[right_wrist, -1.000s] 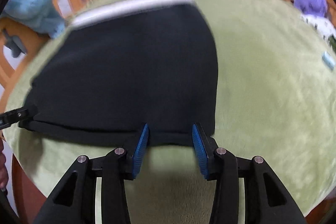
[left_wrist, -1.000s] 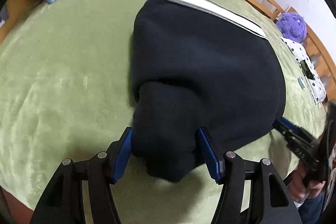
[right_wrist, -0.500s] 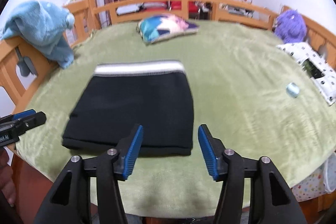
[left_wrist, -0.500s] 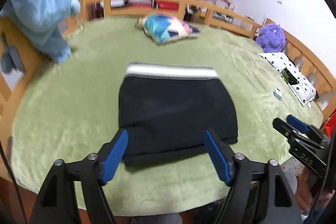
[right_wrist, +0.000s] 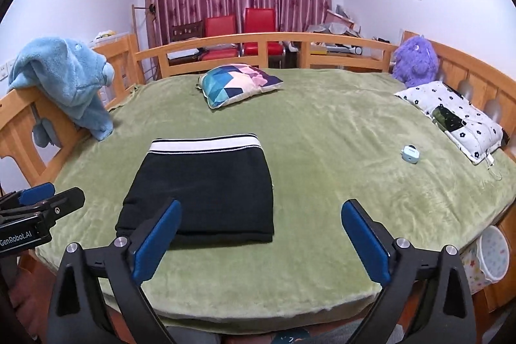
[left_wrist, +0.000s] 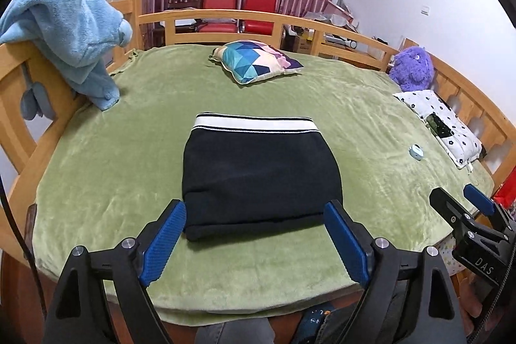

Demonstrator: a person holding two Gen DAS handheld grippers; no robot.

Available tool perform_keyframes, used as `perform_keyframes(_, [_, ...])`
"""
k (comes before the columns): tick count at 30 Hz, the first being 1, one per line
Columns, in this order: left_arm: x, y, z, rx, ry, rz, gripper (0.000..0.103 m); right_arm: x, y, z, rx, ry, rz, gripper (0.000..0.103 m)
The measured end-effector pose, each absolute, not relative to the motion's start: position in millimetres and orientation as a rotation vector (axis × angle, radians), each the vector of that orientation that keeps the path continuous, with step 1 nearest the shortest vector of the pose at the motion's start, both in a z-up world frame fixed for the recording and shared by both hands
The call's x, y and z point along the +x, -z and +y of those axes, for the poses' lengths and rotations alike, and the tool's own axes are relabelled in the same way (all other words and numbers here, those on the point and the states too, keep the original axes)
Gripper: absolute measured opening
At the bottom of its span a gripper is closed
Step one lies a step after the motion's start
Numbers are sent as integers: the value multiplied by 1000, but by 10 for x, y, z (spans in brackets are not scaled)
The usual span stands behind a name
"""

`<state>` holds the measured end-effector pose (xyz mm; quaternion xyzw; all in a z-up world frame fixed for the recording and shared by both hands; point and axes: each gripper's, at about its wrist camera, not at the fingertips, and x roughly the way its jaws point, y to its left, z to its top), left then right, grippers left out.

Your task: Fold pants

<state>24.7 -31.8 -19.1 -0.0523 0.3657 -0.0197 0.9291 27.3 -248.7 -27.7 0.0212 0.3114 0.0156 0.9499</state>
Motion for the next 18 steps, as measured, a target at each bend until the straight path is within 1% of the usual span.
perform_keyframes(18, [-87, 41, -287, -96, 1, 699, 88, 19, 175, -2407, 51, -34, 617, 99])
